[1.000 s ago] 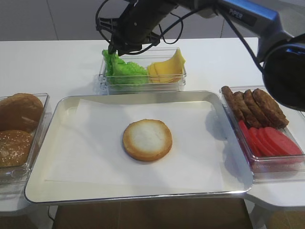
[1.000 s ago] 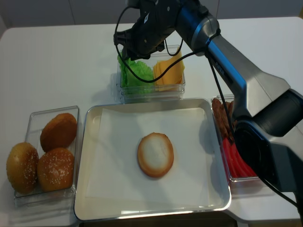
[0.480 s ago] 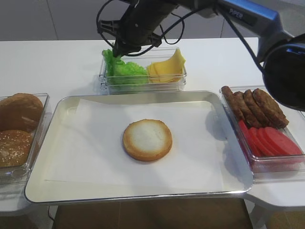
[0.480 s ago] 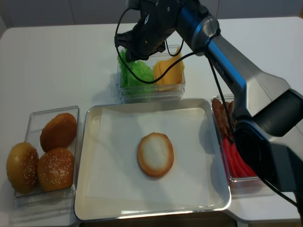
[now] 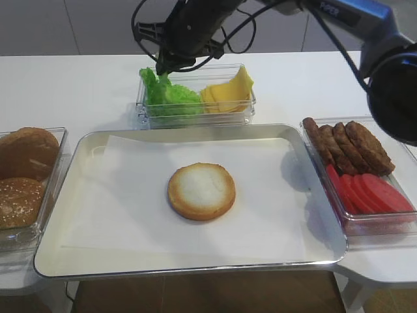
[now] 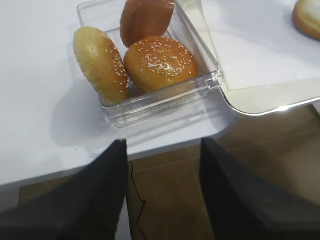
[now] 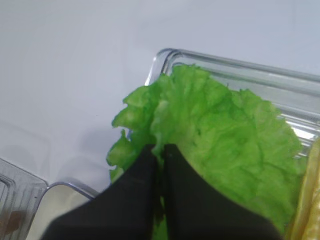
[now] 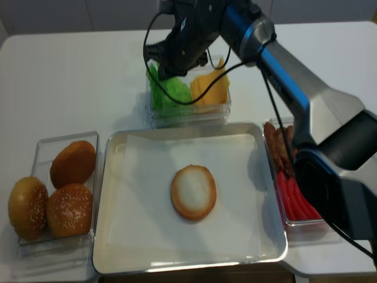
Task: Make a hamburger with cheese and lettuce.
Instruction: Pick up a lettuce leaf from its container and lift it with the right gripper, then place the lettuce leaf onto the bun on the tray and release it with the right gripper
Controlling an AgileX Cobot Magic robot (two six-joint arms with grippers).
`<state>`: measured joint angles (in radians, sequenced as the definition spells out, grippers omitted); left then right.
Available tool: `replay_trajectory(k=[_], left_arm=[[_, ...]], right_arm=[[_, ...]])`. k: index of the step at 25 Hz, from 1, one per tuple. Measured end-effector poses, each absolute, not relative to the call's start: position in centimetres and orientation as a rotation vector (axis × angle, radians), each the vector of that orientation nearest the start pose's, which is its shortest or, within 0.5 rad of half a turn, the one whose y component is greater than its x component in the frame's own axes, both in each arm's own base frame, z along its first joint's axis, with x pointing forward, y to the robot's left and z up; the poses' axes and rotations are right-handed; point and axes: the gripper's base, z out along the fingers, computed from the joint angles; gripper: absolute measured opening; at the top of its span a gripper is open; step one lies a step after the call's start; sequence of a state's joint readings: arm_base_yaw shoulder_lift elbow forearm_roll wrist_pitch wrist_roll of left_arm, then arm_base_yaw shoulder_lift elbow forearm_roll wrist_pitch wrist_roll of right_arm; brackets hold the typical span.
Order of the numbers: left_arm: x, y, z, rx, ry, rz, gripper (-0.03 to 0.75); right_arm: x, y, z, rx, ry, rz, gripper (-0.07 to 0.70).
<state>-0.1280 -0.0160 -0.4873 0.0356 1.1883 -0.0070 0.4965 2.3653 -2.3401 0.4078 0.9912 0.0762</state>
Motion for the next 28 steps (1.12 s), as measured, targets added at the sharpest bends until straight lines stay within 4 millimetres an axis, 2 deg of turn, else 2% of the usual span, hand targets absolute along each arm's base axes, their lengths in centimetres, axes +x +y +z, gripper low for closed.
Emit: replay_trajectory(k=[9, 21, 28], left_arm=[[-1.1, 0.4, 26.4, 0.127, 2.164, -0.034, 0.352], [-1.1, 0.4, 26.4, 0.127, 2.164, -0.034, 0.352], [-1.1, 0.4, 26.4, 0.127, 2.164, -0.034, 0.352]], right_arm=[[44.3, 26.7, 30.2, -0.438, 2.461, 0.651, 0.043], [41.8, 25.0, 34.2, -0.504, 2.492, 0.554, 0.042], [40.7, 23.8, 35.6, -0.536, 2.531, 0.458, 0.042]])
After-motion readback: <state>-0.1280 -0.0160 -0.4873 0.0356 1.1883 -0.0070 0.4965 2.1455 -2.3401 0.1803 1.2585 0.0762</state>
